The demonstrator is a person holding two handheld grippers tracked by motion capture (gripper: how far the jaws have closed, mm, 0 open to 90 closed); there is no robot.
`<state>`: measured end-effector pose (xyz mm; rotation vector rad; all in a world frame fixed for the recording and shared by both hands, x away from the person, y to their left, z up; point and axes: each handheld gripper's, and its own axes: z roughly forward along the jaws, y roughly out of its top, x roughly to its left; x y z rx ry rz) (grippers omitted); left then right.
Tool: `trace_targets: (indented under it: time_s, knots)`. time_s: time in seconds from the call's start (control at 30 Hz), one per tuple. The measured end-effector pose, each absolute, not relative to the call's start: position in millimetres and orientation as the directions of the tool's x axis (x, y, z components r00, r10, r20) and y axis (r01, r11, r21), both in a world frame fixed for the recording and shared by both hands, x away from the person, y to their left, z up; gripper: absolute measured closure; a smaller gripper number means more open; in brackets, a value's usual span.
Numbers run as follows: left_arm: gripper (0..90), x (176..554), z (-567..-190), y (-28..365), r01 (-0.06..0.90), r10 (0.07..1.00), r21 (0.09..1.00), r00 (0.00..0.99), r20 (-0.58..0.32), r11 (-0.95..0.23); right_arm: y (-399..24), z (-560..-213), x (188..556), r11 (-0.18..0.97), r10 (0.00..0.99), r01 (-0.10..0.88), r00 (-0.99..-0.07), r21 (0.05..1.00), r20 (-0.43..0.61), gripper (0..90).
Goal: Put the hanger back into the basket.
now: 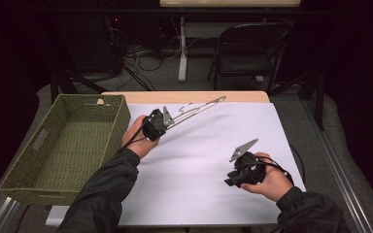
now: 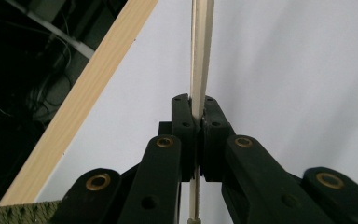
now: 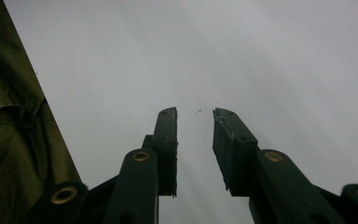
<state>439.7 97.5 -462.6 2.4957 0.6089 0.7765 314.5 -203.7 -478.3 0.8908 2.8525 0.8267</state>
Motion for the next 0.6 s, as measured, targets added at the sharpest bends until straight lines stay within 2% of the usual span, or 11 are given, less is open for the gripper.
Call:
trace_targets:
  time_s: [0.03,0.13,0.23,0.27,0.37,0.6]
  knots:
    - [87.4,445.0,-458.8,100.3,0.308,0.553,0.546,0.746,0.370,-0.780,-203.8,-478.3,314.5,0.693,0.539,0.517,-0.834,0.502,0.115,70.3]
    - [87.4,449.5,-455.2,103.9,0.344,0.585,0.562,0.741,0.329,-0.752,-204.7,-476.3,315.2,0.705,0.536,0.519,-0.836,0.483,0.116,70.2]
    - [87.4,454.1,-449.5,109.1,0.387,0.623,0.582,0.730,0.281,-0.715,-204.1,-479.0,315.4,0.686,0.540,0.516,-0.834,0.513,0.118,70.2]
    - [87.4,455.7,-447.4,111.5,0.404,0.636,0.593,0.730,0.250,-0.697,-204.0,-477.3,316.0,0.704,0.537,0.520,-0.835,0.484,0.117,70.1]
    - [87.5,460.8,-439.1,120.8,0.463,0.673,0.626,0.727,0.136,-0.627,-202.0,-478.7,316.1,0.696,0.538,0.518,-0.835,0.497,0.116,69.8]
    - [87.5,463.1,-425.9,131.5,0.514,0.697,0.636,0.715,0.053,-0.575,-199.8,-478.7,316.9,0.693,0.536,0.520,-0.835,0.500,0.126,69.3]
